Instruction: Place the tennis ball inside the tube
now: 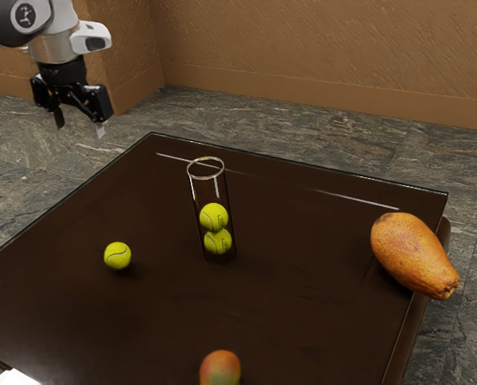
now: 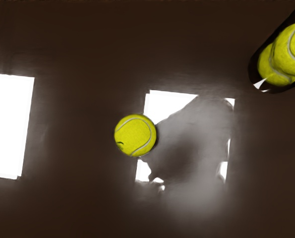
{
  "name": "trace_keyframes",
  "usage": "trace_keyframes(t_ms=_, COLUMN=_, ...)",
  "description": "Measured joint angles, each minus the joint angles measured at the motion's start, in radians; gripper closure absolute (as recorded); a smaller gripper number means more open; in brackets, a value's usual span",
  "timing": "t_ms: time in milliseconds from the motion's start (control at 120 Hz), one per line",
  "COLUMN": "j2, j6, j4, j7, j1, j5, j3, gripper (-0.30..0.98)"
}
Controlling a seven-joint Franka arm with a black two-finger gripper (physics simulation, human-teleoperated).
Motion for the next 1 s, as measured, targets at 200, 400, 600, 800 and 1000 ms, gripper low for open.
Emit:
trace_keyframes(t_ms=200, j2=0.021, j6=0.054, j4=-0.062, j7=-0.017, j1=0.014, j5=-0.001, j3=0.004, gripper=0.00)
trace_keyframes(t_ms=400, j2=0.125, j6=0.203, j4=-0.298, j7=-0.035, j1=0.113, j5=-0.116, j3=0.012, gripper=0.00)
trace_keyframes(t_ms=600, j2=0.257, j6=0.358, j4=-0.370, j7=-0.040, j1=0.145, j5=-0.238, j3=0.019, gripper=0.00)
trace_keyframes(t_ms=800, j2=0.348, j6=0.464, j4=-0.367, j7=-0.017, j1=0.150, j5=-0.293, j3=0.020, gripper=0.00)
trace_keyframes(t_ms=1000, j2=0.439, j6=0.541, j4=-0.318, j7=0.050, j1=0.170, j5=-0.320, j3=0.020, gripper=0.00)
